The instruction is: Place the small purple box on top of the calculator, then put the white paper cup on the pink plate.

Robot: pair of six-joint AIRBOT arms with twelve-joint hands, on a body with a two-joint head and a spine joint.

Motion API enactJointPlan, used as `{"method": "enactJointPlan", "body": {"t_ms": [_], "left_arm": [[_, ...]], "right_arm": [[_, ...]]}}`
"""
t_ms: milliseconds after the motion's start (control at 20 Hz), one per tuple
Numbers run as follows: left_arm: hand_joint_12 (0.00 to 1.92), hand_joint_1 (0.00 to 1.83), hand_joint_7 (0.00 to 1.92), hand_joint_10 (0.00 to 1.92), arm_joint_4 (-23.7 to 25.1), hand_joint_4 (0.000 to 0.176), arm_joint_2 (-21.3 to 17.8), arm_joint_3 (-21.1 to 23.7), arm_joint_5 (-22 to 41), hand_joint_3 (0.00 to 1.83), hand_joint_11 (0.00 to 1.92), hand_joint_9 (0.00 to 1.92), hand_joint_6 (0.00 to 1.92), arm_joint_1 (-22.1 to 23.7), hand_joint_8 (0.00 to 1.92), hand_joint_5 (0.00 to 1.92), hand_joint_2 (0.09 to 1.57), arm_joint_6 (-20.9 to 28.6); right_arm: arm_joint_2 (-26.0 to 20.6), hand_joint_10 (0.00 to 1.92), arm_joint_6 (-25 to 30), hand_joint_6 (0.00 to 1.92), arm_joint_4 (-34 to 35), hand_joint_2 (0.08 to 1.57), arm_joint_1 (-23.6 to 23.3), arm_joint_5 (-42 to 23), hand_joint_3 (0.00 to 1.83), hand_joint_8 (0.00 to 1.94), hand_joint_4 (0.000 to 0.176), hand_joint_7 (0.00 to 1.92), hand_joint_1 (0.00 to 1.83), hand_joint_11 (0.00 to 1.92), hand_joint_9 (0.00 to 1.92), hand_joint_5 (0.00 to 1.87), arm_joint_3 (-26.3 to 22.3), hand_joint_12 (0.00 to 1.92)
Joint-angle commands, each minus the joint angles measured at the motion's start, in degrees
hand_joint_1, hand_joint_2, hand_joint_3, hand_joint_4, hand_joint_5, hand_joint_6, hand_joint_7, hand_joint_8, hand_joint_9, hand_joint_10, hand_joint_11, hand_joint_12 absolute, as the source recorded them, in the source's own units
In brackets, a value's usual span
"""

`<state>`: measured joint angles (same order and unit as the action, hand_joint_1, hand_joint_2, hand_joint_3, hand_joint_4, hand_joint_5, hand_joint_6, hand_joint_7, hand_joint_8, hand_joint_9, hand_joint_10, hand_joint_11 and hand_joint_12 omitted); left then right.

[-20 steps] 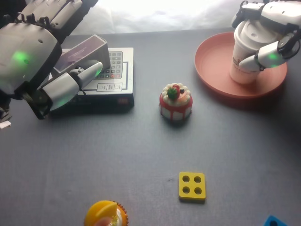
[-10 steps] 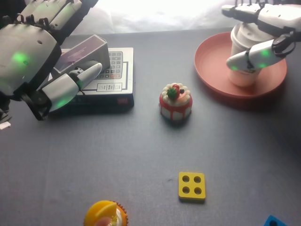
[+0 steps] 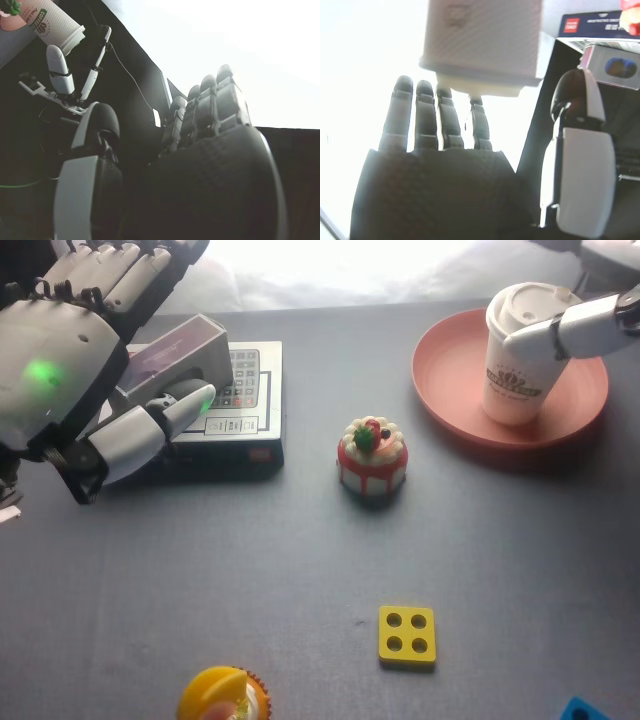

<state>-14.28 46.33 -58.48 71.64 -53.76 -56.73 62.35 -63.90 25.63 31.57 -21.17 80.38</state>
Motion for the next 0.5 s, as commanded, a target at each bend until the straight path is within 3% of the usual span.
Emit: {"method": "enactJointPlan", "body": {"t_ms": [0, 100, 150, 200, 300, 400, 450], "left_arm": [[0.00, 0.65, 0.00, 0.00, 0.6, 0.064, 0.3, 0.4, 7.4, 0.00, 0.00, 0.00, 0.00, 0.4, 0.00, 0.00, 1.30, 0.1], [0.00, 0.67, 0.00, 0.00, 0.4, 0.046, 0.2, 0.6, 7.8, 0.00, 0.00, 0.00, 0.00, 0.0, 0.00, 0.01, 1.31, 0.1], [0.00, 0.67, 0.00, 0.00, 0.3, 0.040, 0.1, 0.7, 7.9, 0.00, 0.00, 0.00, 0.00, -0.2, 0.00, 0.00, 1.31, 0.1], [0.00, 0.68, 0.00, 0.00, 0.1, 0.038, -0.1, 0.9, 8.3, 0.00, 0.00, 0.00, 0.00, -0.7, 0.00, 0.00, 1.32, 0.1], [0.00, 0.67, 0.00, 0.00, -0.1, 0.033, -0.2, 1.0, 8.8, 0.00, 0.00, 0.00, 0.00, -1.1, 0.00, 0.00, 1.32, 0.1], [0.00, 0.61, 0.00, 0.00, -0.8, 0.022, -0.4, 1.3, 9.8, 0.01, 0.00, 0.00, 0.00, -2.2, 0.00, 0.00, 1.33, 0.1], [0.00, 0.60, 0.00, 0.00, -1.1, 0.003, -0.5, 1.4, 10.3, 0.01, 0.00, 0.00, 0.00, -2.6, 0.00, 0.00, 1.33, 0.2]], "right_arm": [[-0.6, 0.00, 0.2, 0.00, -1.3, 0.93, -1.2, -8.0, 0.00, 0.00, 0.174, 0.00, 0.64, 0.00, 0.00, 0.00, -0.9, 0.00], [-2.2, 0.00, 0.2, 0.00, -2.8, 0.96, -1.3, -10.3, 0.00, 0.00, 0.163, 0.00, 0.60, 0.00, 0.00, 0.00, -3.3, 0.00], [-3.2, 0.00, 0.2, 0.00, -3.6, 0.98, -1.3, -12.4, 0.01, 0.00, 0.173, 0.00, 0.59, 0.00, 0.00, 0.00, -5.2, 0.00], [-5.6, 0.00, 0.3, 0.00, -4.8, 0.99, -1.3, -16.7, 0.01, 0.00, 0.175, 0.00, 0.59, 0.00, 0.00, 0.00, -8.5, 0.00], [-6.6, 0.00, 0.8, 0.00, -6.3, 0.91, -1.2, -19.7, 0.00, 0.00, 0.176, 0.00, 0.61, 0.00, 0.00, 0.00, -10.6, 0.00], [-8.7, 0.00, 2.7, 0.00, -9.2, 0.94, -0.3, -24.8, 0.00, 0.00, 0.176, 0.00, 0.58, 0.00, 0.00, 0.00, -13.7, 0.00], [-9.4, 0.00, 3.6, 0.00, -10.3, 0.96, 0.4, -27.0, 0.00, 0.00, 0.176, 0.00, 0.57, 0.00, 0.00, 0.00, -14.8, 0.00]]}}
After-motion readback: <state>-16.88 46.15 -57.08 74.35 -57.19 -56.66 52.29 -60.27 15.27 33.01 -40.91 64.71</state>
